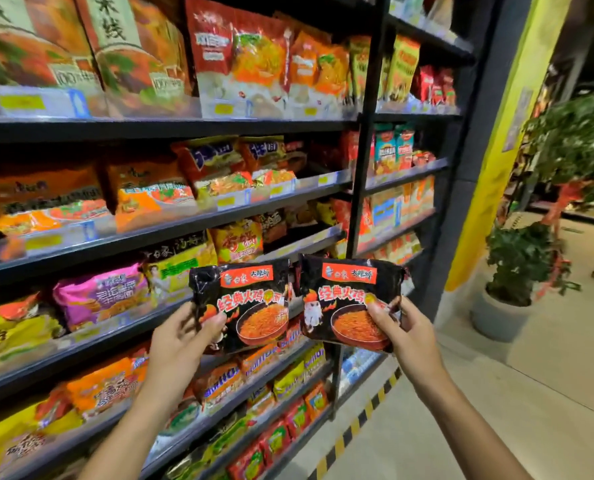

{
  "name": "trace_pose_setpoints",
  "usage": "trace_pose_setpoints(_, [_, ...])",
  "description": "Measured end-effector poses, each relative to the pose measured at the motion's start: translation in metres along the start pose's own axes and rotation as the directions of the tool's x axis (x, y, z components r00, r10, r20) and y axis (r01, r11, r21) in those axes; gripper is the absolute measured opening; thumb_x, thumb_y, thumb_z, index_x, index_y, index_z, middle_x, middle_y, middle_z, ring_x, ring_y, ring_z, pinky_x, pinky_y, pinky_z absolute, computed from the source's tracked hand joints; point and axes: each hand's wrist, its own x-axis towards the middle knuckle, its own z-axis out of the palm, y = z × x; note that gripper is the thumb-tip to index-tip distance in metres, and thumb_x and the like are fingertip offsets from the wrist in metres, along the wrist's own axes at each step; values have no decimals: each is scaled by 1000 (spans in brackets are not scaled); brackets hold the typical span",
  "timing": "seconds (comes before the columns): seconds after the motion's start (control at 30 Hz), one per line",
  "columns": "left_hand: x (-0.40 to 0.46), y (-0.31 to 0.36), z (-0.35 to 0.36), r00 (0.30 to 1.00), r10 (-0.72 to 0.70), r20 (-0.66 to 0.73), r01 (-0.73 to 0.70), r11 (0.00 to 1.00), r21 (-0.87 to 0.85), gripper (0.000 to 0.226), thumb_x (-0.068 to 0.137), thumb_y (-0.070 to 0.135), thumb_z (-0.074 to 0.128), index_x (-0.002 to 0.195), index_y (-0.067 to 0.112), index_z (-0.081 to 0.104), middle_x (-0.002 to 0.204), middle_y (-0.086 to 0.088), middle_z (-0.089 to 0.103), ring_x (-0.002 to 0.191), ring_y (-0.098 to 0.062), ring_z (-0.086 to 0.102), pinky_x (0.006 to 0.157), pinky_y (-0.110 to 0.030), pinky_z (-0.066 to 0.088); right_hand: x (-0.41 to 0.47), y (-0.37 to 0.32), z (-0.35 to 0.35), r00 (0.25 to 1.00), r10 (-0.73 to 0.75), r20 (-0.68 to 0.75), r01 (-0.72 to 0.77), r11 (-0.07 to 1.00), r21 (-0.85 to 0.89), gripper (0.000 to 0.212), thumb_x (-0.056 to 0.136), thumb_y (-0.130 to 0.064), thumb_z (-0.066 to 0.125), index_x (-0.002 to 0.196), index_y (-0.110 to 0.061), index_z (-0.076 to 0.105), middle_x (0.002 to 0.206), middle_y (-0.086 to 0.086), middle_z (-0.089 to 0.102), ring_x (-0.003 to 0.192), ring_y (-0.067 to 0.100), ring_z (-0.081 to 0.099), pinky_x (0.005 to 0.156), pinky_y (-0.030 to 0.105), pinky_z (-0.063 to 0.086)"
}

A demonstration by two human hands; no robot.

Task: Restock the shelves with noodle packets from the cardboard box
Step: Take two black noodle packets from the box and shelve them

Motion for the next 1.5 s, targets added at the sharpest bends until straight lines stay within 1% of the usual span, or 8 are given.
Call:
trace_pose_setpoints(0.1, [35,-1,56,999,13,-29,-12,999,50,45,84,19,74,125,21,56,101,20,69,92,4,63,79,-11,47,60,7,-38,999,14,37,-13,1000,-6,13,95,-16,65,84,-11,60,88,3,76,82,11,74,62,19,54])
trace_pose_setpoints(0.3, [90,10,155,988,9,-153,2,998,69,53,82,24,75,130,11,56,121,-6,59,107,-12,64,87,-21,47,178,14,-95,995,-23,99,21,1000,24,15,95,-14,64,82,-21,61,80,-8,75,76,3,72,61,14,51])
trace_pose_setpoints(0.43, [119,4,197,975,24,-220,10,989,151,35,75,27,75,103,9,64,87,8,72,89,-3,71,68,-5,47,240,31,-110,993,-58,98,50,996,77,13,94,-16,66,106,-17,69,97,-2,77,88,9,73,72,21,57])
trace_pose_setpoints(0.6, [151,1,228,962,76,-261,-38,988,149,53,85,18,72,134,6,54,115,6,54,109,-10,50,90,-17,40,312,56,-113,987,-51,155,38,996,85,16,94,-23,65,110,-18,69,100,-3,77,94,15,73,75,23,57])
trace_pose_setpoints(0.9, [235,-11,284,902,327,-281,-212,904,372,36,82,34,72,115,22,67,102,9,75,90,-1,68,81,-12,50,434,80,-117,964,-56,259,46,998,43,43,72,-66,72,96,-30,71,98,7,75,98,24,71,91,57,54])
trace_pose_setpoints(1.07, [286,3,320,857,450,-250,-272,809,522,77,76,71,67,131,16,60,122,-1,69,119,-19,62,103,-46,48,494,81,-140,922,-104,373,94,995,43,18,87,-45,66,101,-34,70,100,-1,76,95,17,73,87,44,57])
trace_pose_setpoints(1.27, [335,30,368,769,627,-125,-360,585,727,44,80,31,73,119,13,64,119,29,61,111,11,56,99,-10,42,542,88,-149,916,-154,370,114,985,128,8,94,-25,64,93,-18,67,84,-3,75,79,6,71,64,12,50])
trace_pose_setpoints(1.5, [377,38,385,763,630,-147,-295,541,788,46,85,20,76,128,7,62,119,-1,69,109,-12,64,93,-15,47,583,93,-136,866,-247,436,161,961,226,13,92,-28,66,81,-22,63,73,-3,65,73,6,57,67,24,47])
